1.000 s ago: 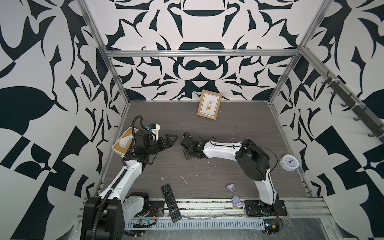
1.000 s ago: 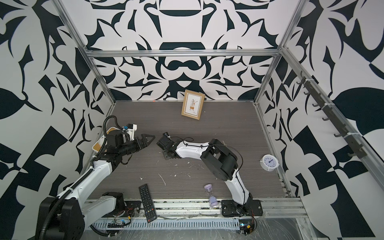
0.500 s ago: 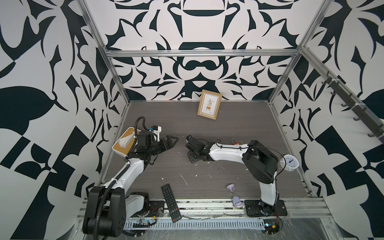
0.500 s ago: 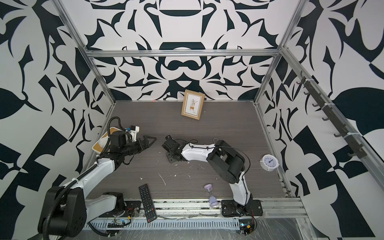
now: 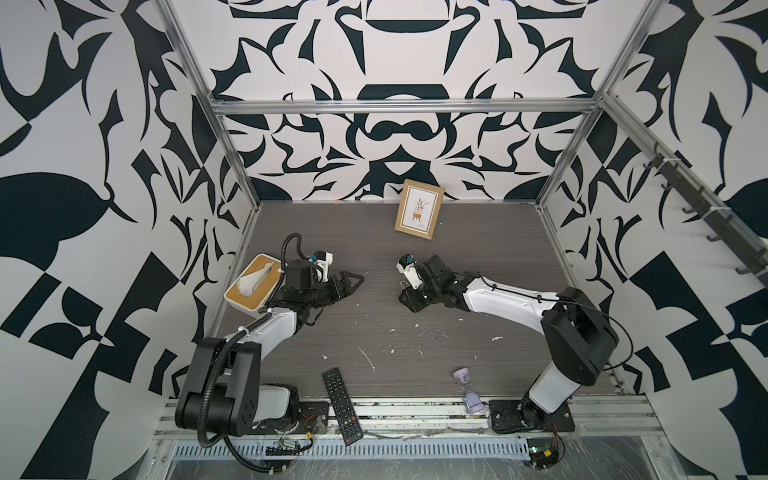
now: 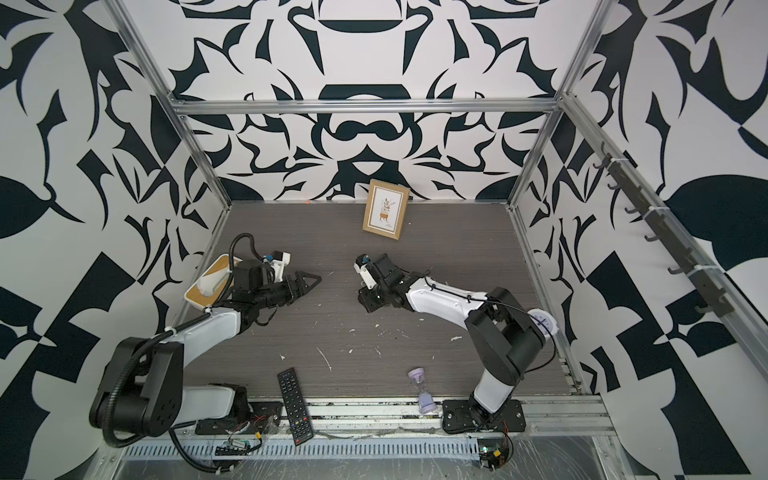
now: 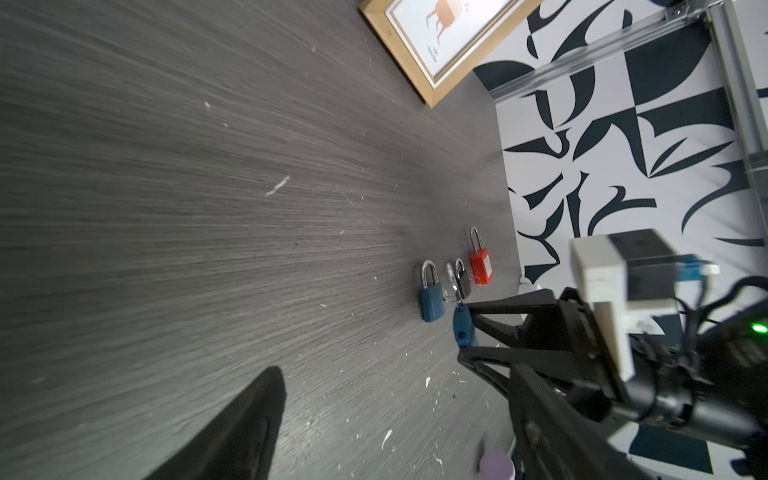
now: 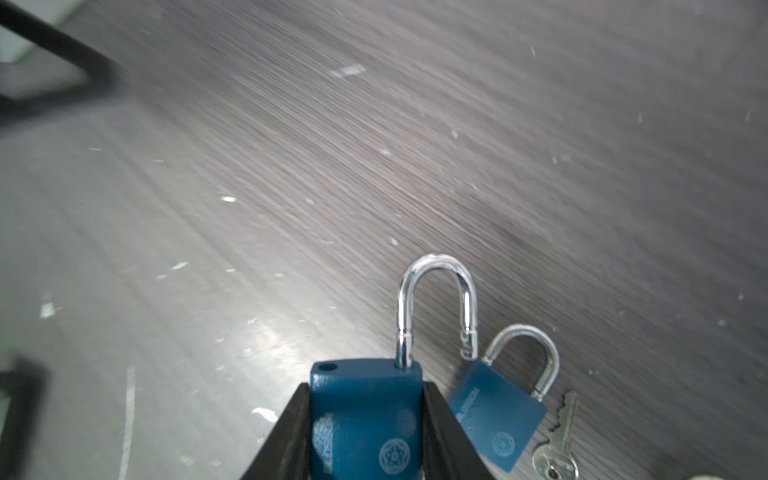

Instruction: Lock with the key

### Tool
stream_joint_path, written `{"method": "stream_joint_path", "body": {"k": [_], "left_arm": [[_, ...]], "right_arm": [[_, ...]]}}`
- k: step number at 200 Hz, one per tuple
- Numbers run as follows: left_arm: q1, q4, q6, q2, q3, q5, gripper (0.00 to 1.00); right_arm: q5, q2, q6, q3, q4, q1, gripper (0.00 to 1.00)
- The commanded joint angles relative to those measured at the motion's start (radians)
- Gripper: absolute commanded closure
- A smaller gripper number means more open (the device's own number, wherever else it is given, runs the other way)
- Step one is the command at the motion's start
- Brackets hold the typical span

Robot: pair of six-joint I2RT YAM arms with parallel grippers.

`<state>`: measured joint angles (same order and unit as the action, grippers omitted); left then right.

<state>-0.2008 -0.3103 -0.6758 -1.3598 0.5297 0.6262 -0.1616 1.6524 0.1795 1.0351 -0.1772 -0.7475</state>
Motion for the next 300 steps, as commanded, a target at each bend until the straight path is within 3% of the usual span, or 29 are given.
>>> {"method": "stream_joint_path", "body": {"k": [1, 19, 59, 108, 139, 231, 300], "left_arm": [[-0.059, -0.079, -0.055, -0.060, 0.026, 0.025, 0.14], [-0.102, -0.121, -0.099, -0.122, 0.048, 0.037, 0.20], [-0.156, -0.277, -0.205, -0.199, 0.075, 0.060, 0.21], [-0.210, -0.316, -0.250, -0.252, 0.134, 0.076, 0.21], [-0.249, -0.316, -0.259, -0.289, 0.153, 0.076, 0.27], [-0.271, -0.319, -0.274, -0.324, 0.186, 0.096, 0.63], [-0.277, -0.310, -0.268, -0.334, 0.199, 0.099, 0.82]], "right_arm": [[-0.042, -0.061, -0.077, -0.013, 0.048, -0.014, 1.00], [-0.028, -0.085, -0.100, -0.020, 0.058, -0.022, 1.00], [0.004, -0.093, -0.135, 0.012, 0.019, -0.067, 1.00], [0.092, -0.070, -0.163, 0.055, -0.018, -0.124, 1.00], [0.116, -0.084, -0.170, 0.063, -0.010, -0.132, 1.00], [0.181, -0.094, -0.181, 0.074, -0.018, -0.132, 1.00], [0.181, -0.104, -0.184, 0.072, -0.012, -0.134, 1.00]]}}
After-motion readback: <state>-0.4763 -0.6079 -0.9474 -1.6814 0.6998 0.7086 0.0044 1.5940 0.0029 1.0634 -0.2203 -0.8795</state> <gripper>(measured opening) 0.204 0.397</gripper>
